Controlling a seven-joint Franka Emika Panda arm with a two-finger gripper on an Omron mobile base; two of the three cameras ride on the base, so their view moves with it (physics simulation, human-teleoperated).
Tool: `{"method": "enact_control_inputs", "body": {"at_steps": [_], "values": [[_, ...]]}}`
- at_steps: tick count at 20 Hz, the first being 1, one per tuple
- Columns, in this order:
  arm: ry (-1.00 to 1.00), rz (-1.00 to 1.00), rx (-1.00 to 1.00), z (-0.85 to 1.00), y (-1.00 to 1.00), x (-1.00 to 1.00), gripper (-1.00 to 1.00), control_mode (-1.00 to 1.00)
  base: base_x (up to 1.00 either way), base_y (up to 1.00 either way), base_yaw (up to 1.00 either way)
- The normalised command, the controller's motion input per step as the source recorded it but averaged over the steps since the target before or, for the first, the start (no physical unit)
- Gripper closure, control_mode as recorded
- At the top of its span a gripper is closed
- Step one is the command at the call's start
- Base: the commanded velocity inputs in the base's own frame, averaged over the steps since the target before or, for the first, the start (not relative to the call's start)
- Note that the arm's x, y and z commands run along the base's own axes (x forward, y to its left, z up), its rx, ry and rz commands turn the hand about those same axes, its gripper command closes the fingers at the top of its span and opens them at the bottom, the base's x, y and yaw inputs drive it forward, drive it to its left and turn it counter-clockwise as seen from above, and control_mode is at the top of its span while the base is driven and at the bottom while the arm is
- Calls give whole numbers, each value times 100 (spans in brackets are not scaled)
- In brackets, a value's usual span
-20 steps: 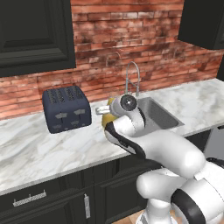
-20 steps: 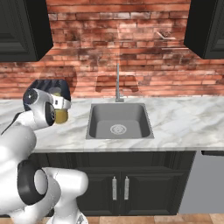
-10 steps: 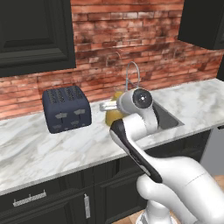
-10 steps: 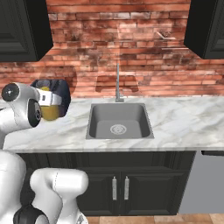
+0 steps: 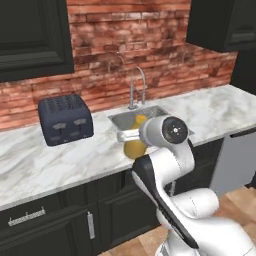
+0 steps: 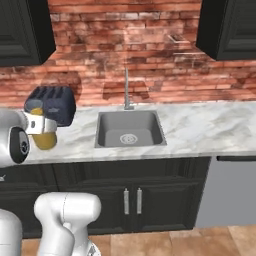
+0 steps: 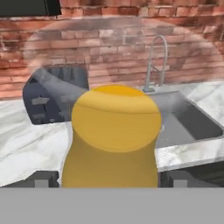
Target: Place the pitcher and cup on the dining counter for serving.
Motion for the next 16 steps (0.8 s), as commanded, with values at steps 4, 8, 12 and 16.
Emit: {"method": "enact_control_inputs", "body": {"at_steps": [4,8,12,16], "values": [[0,0,0,0,0,0,100,100,-86,-7,-57],[0,0,0,0,0,0,100,100,-36,-21,-68],[0,0,0,0,0,0,100,100,-5,-53,-65],[0,0,0,0,0,0,100,100,0,-81,-59]]}}
